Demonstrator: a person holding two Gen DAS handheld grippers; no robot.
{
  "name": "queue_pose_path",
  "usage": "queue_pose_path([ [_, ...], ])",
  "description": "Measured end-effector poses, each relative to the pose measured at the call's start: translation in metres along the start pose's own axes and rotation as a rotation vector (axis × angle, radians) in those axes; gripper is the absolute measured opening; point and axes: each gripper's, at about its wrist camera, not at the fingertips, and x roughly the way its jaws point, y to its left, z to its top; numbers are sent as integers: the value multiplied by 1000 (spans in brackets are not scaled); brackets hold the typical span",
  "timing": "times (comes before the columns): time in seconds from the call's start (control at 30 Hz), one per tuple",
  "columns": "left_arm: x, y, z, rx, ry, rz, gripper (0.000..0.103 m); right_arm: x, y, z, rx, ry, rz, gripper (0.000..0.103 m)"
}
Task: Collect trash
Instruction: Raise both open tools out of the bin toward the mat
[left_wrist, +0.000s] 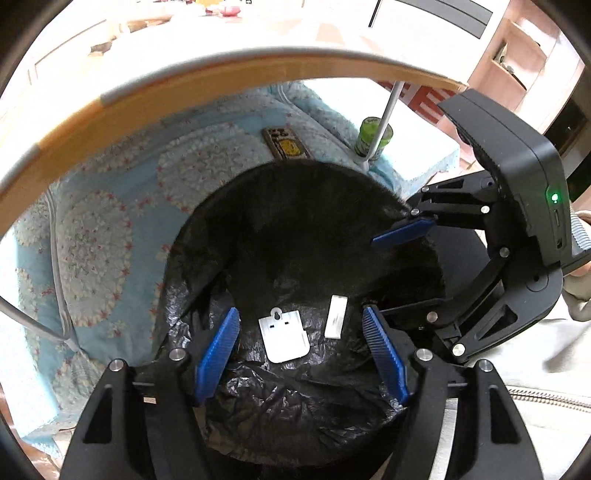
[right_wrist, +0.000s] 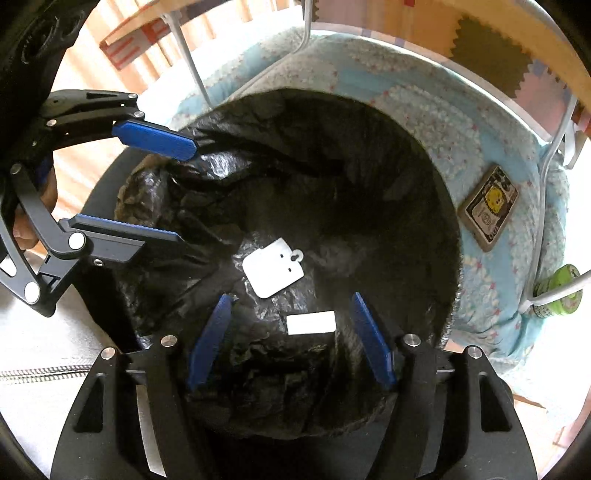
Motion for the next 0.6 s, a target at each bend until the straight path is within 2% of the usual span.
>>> queue_pose_path([
  [0.17, -16, -2, 2, -8, -39, 12, 67, -14, 0, 1, 11, -39, -7, 68],
  [0.6, -83, -12, 17, 20, -201, 91, 67, -69, -3, 7, 49, -172, -52, 68],
])
